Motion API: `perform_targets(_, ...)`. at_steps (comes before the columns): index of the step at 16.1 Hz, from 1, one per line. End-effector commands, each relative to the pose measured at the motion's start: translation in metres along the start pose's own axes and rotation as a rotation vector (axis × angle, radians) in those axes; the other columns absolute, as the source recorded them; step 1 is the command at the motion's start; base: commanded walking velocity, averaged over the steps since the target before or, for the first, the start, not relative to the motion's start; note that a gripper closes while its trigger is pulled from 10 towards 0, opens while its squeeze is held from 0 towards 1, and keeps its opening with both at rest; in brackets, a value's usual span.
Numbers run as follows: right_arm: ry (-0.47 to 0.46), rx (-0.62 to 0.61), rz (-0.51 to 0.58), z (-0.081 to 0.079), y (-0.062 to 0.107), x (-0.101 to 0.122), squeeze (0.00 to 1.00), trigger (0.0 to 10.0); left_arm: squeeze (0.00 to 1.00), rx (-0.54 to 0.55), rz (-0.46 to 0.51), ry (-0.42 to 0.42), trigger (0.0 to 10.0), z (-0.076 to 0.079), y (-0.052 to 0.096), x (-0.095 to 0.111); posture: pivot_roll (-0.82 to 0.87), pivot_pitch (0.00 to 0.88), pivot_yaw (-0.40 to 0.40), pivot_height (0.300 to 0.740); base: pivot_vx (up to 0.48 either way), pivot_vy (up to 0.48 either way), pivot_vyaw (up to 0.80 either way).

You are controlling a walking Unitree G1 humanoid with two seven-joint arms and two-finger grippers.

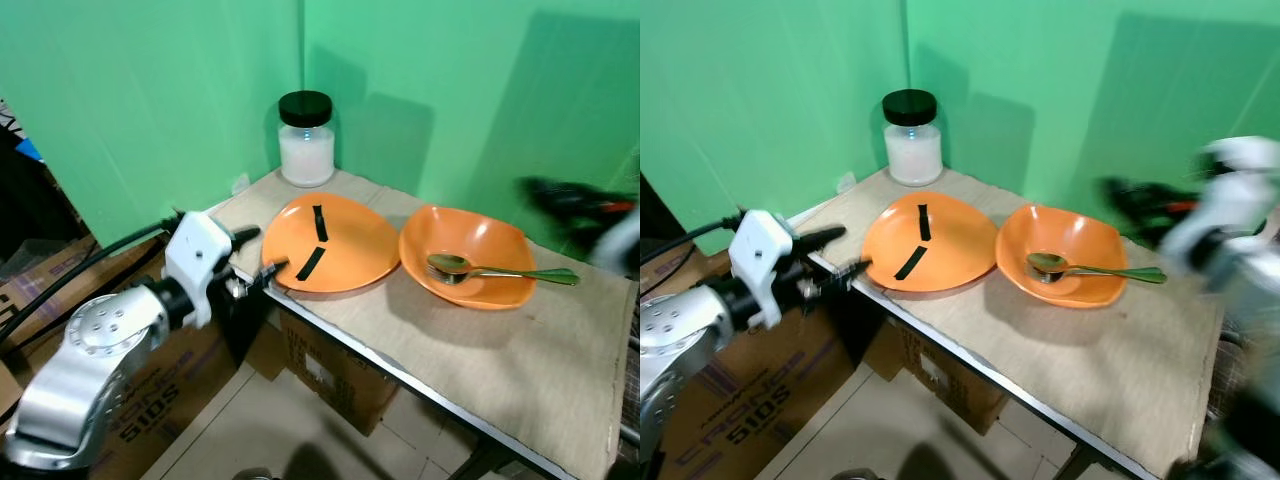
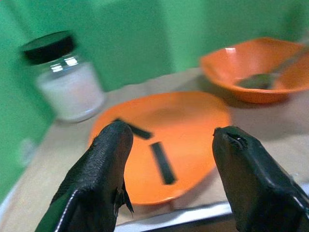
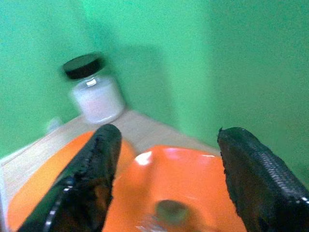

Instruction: Setting the table

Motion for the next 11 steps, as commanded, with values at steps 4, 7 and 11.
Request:
perform_targets(4,0.111,0.242,0.145,-0.087,-0.039,-0.006,1.0,10.0,0.0,0.188,-0.053,-0.044,10.0,-0.018,-0.004,-0.01,0.1,0.0,0.043,0.74,0.0,0.0,0.0)
perform_targets(7,0.14,0.29,0.172,-0.118,-0.054,-0.019,1.0,10.0,0.0,0.244,-0.025,-0.072,10.0,-0.023,-0.003,-0.006,0.11,0.0,0.036,0.74,0.0,0.0,0.0)
perform_targets(11,0.112,0.055,0.198,-0.101,-0.05,-0.048,1.0,10.0,0.0,0.394,0.06,-0.035,10.0,-0.026,-0.004,-0.002,0.1,0.0,0.035,0.74,0.0,0.24,-0.2)
Point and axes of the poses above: a point about 5 cm out from each wrist's last joint towards the gripper, its own y axis pointing back from the gripper into the wrist, its own x axis along the axis of the wrist's last joint, z = x × y, the point moved 2 cm from there along -y, pointing out of the wrist towards the gripper, and after that the axes turned 3 degrees about y, right-handed, at the moved point
